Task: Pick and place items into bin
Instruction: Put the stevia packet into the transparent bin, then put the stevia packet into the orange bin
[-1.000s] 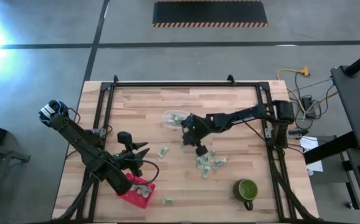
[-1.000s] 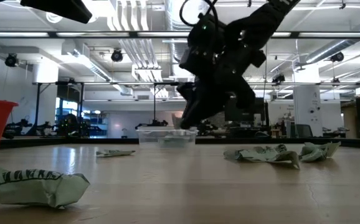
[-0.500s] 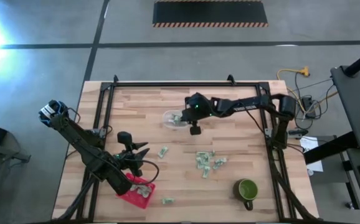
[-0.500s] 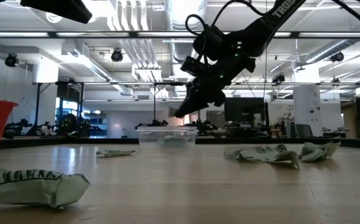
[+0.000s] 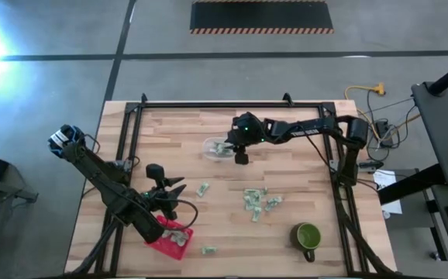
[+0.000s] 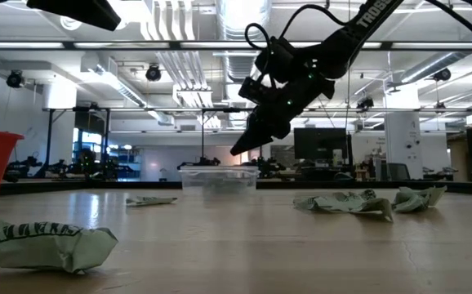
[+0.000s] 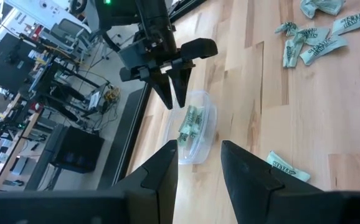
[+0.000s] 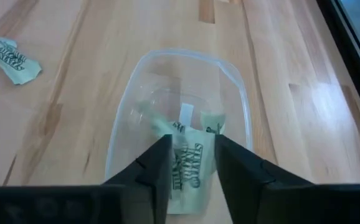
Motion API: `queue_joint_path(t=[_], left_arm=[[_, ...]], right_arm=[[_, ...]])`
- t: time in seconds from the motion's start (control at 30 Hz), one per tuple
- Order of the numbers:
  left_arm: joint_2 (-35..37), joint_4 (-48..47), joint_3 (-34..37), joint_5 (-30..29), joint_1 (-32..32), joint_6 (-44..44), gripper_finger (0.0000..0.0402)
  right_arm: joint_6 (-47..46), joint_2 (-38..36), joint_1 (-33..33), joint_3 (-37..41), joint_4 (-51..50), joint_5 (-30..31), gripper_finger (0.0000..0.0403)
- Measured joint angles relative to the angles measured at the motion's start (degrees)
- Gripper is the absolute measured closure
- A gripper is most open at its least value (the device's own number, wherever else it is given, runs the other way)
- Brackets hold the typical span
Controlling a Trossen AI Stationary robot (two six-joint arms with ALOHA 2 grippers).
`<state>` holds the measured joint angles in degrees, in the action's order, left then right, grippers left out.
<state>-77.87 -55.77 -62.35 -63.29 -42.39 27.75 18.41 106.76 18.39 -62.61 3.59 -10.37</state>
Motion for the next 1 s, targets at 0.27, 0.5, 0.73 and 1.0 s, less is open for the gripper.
queue_joint_path(t=[0.27,0.5,0.73,1.0], left_arm=[[0.0,3.5,1.9,0.0,0.1,0.4,0.0295],[-0.4,11.5,3.4,1.8,3.4,0.4,0.0295],[-2.0,12.0,3.4,12.1,8.9,0.3,0.0295],[-2.5,20.8,3.6,23.6,15.6,0.4,0.0295]], right_arm=[[2.6,-2.0,0.0,0.1,-4.1,0.0,0.0227],[1.2,-9.4,-0.2,1.1,-11.4,-0.1,0.0211],[0.6,-19.6,-0.7,7.5,-12.8,-0.1,0.0211],[-1.9,-34.8,-0.8,17.7,-12.7,-0.1,0.0211]])
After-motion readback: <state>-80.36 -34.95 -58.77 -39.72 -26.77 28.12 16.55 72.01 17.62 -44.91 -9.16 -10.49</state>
